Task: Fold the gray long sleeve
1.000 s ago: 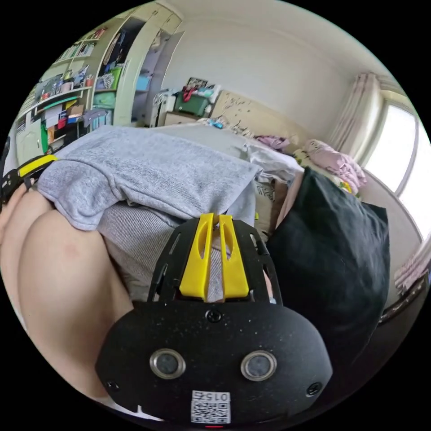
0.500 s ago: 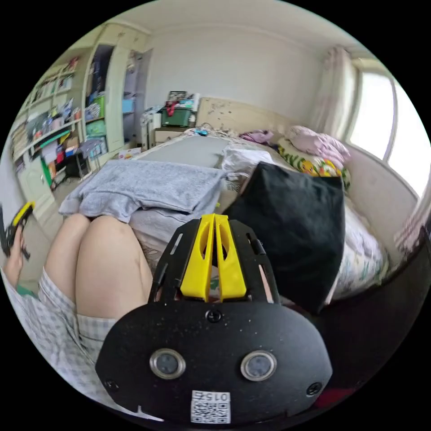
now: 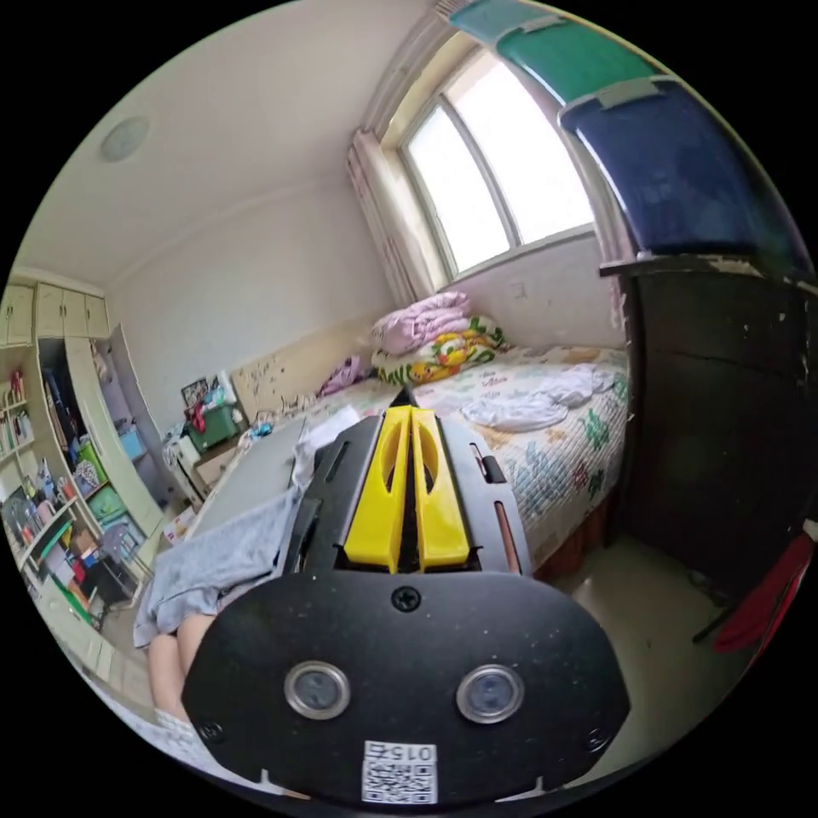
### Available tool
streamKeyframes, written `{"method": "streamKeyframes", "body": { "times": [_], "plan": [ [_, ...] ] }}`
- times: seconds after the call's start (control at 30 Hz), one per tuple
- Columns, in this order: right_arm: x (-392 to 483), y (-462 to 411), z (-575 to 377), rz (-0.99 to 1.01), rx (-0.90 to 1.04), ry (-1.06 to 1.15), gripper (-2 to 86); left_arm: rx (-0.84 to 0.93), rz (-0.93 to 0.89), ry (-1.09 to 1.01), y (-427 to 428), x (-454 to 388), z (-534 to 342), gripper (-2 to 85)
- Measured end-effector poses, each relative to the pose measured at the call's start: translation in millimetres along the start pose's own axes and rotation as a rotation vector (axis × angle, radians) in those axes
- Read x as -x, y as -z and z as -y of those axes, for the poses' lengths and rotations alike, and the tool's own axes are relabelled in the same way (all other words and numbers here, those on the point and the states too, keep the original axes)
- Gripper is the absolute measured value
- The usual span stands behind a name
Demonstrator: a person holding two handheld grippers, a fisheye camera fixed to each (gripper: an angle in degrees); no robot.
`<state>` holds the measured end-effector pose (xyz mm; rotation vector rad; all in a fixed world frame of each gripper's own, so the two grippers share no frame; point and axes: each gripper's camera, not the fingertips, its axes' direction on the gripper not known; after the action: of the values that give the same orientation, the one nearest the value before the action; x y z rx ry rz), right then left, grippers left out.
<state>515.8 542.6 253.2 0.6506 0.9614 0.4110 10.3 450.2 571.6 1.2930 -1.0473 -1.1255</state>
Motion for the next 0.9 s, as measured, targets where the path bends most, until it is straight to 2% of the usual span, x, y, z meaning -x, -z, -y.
{"method": "streamKeyframes", "body": {
  "times": [0.23,0.43,0.63,0.77,0.9],
  "plan": [
    [-10.4,96.5,20.6,-0.078,-0.332,0.011,-0.5,-0.400,0.011,0.076,122.5,-3.4,10.1,0.2],
    [6.3,191.9,38.2,-0.124,-0.599,0.126,-0.6,-0.687,-0.091,0.068,241.0,-13.1,19.5,-0.5],
    [13.1,299.3,22.6,0.036,-0.940,0.125,-0.7,-0.995,-0.195,0.049,365.5,-17.5,6.4,-0.8],
    [39.6,358.8,-12.5,-0.006,-1.248,0.153,-0.7,-1.236,-0.223,0.017,435.5,-29.1,-25.1,-0.8],
    [55.4,398.7,-46.0,0.115,-1.436,0.225,-0.8,-1.349,-0.181,-0.034,478.4,-40.3,-52.1,-0.8]
  ]
}}
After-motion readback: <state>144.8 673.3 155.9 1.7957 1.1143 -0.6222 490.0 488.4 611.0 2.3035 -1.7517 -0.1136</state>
